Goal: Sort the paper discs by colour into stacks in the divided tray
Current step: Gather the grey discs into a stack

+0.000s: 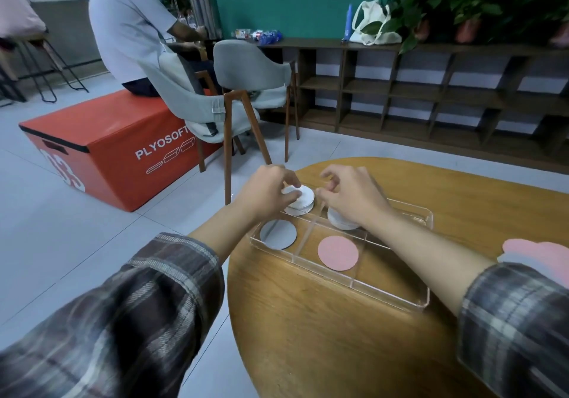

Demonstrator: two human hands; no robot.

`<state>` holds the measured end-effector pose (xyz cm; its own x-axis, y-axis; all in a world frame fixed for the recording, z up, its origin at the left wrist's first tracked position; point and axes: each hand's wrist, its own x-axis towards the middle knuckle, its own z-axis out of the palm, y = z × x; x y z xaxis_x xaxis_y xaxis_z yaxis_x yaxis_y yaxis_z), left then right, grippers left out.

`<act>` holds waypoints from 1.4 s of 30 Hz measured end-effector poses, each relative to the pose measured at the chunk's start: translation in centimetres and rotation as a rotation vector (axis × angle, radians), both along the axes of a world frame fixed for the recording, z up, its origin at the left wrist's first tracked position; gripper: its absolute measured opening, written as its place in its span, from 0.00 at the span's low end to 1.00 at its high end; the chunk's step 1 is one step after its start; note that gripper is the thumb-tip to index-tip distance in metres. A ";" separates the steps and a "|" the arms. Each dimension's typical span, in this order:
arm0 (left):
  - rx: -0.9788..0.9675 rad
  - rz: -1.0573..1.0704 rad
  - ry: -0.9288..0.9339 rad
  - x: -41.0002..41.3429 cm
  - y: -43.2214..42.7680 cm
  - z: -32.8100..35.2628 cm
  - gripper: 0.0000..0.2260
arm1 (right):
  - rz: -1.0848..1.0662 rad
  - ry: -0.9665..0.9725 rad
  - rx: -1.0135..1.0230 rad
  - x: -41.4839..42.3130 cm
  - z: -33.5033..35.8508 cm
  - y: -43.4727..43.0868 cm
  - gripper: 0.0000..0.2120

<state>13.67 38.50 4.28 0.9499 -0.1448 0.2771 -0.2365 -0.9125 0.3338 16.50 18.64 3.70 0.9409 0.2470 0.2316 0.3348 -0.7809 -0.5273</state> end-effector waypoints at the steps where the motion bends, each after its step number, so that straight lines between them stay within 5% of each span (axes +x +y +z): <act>1: -0.007 -0.030 0.001 -0.4 -0.7 0.7 0.10 | 0.000 -0.007 0.033 -0.7 0.4 -1.1 0.15; 16: 0.000 -0.419 -0.013 -6.6 -20.1 4.5 0.16 | -0.169 -0.120 0.193 -12.6 0.1 -23.8 0.15; 26: 0.146 -0.544 0.157 -8.3 -31.7 -0.9 0.22 | -0.207 -0.042 0.165 -18.5 -3.5 -33.7 0.14; 35: -0.055 -0.616 0.162 -9.9 -34.3 -5.6 0.29 | -0.214 -0.213 0.129 -20.2 -6.5 -35.8 0.15; 42: -0.259 -0.603 0.087 -10.1 -34.1 -7.3 0.21 | -0.200 -0.242 0.169 -19.5 -6.6 -35.6 0.14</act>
